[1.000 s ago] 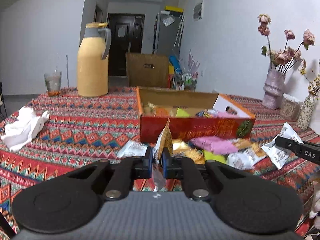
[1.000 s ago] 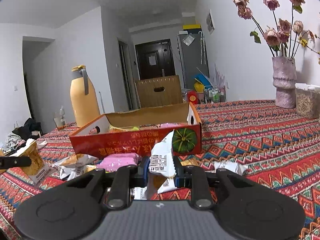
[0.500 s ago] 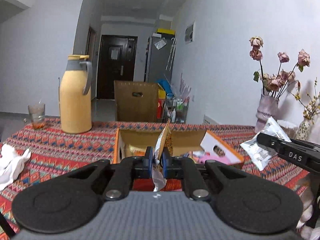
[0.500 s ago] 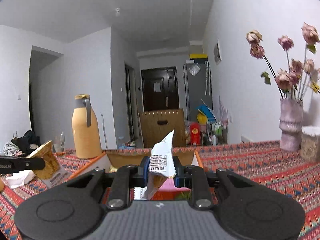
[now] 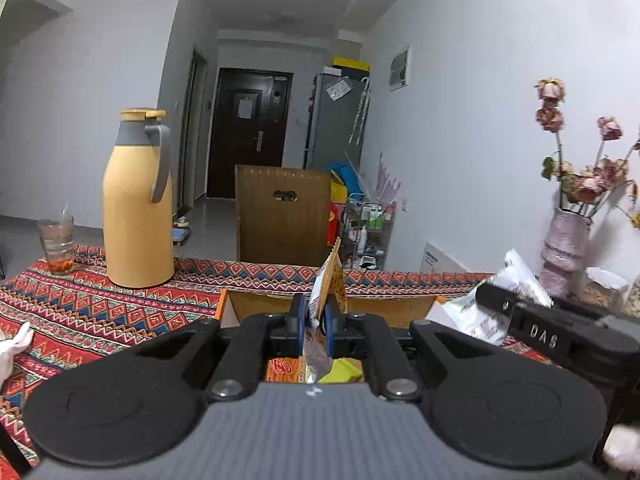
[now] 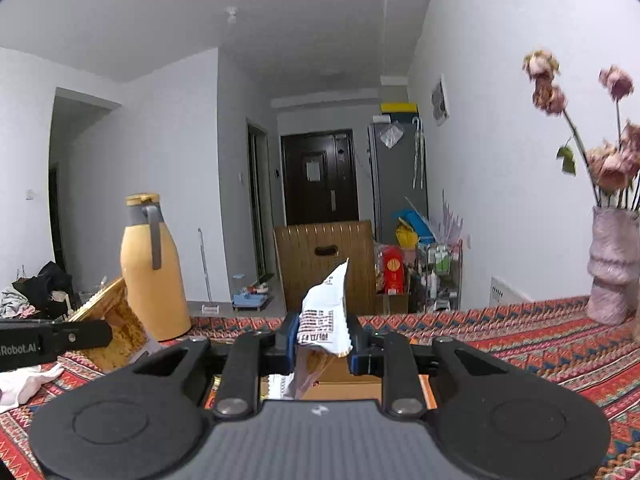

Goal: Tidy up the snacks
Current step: 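Carry both packets into the cardboard box and open both grippers, then move both grippers back over the snack pile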

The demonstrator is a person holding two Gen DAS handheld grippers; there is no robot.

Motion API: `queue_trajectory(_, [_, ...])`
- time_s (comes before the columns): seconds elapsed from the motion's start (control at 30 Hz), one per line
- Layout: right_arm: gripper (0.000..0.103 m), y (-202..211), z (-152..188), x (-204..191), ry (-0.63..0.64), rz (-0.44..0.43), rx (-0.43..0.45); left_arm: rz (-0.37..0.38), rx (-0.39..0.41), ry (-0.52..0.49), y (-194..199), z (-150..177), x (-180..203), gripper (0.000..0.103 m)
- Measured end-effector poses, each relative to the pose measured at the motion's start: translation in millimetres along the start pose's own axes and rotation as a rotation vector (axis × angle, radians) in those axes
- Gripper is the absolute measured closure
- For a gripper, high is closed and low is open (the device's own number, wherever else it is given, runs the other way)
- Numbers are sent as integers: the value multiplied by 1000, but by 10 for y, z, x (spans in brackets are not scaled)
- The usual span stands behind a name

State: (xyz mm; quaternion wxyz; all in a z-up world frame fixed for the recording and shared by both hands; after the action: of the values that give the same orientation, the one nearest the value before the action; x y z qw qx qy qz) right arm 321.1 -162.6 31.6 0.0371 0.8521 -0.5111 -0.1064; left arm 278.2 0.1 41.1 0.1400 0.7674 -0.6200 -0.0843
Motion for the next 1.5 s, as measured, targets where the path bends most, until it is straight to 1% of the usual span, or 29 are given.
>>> queue_trajectory(0.17, [80,-286,217,198,-40,33,-23,-17,-25,20,-286,171,-14,93])
queue_trajectory(0.3, [80,-424,379,253,-52,21,-63,-14,-82,8,-490,324,-10,93])
queue_trajectory(0.43, [80,-561,552,219,-30,19,-116,-17,-131,11,-594,451,-46,91])
queue_trajectory(0.47, [80,-589,603,225,-34,19,-134,-19,-139,7,-600,487,-46,85])
queue_trajectory(0.5, [80,-596,647,226,-37,22,-145,-17,-144,3,-601,520,-43,68])
queue_trajectory(0.53, [79,-601,683,236,-41,25,-156,-20,-144,4,-594,535,-45,56])
queue_trajectory(0.57, [73,-601,709,246,-47,28,-166,-35,-136,7,-581,537,-67,34])
queue_trajectory(0.6, [64,-602,739,265,-54,31,-179,-49,-124,10,-569,527,-84,22])
queue_trajectory(0.63, [39,-599,761,285,-64,40,-189,-55,-113,15,-547,508,-107,18])
queue_trajectory(0.67, [15,-590,772,310,-71,56,-189,-56,-109,24,-526,499,-127,9])
queue_trajectory(0.7, [6,-568,778,342,-75,72,-184,-60,-104,34,-506,486,-141,0])
queue_trajectory(0.73, [0,-552,774,364,-80,85,-182,-74,-95,43,-488,471,-169,0])
queue_trajectory(0.87, [0,-472,738,424,-115,97,-167,-83,-90,40,-469,455,-181,0])
queue_trajectory(1.1, [0,-446,672,383,-100,87,-159,-95,-89,35,-454,447,-181,0])
queue_trajectory(1.23, [0,-391,632,375,-94,92,-152,-96,-75,30,-360,406,-141,0])
queue_trajectory(1.37, [0,-350,566,343,-83,90,-142,-107,-42,30,-231,281,-110,0])
queue_trajectory(1.5, [0,-280,455,295,-55,100,-130,-114,-26,33,-69,178,-142,0])
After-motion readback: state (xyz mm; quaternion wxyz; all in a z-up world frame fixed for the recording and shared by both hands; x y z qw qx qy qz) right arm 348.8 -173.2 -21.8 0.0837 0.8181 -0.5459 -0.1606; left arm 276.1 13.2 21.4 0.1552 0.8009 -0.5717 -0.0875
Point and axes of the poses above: each gripper's, at about its wrist camera, not at the fingertips, and y roughly against the way its jaws point, x to its right, z to its underside, the point moved 10 cm from there along -y, roughly the way its jaws point, and after that the axes turned 13 degrees about -z, right-handed, at the moved point
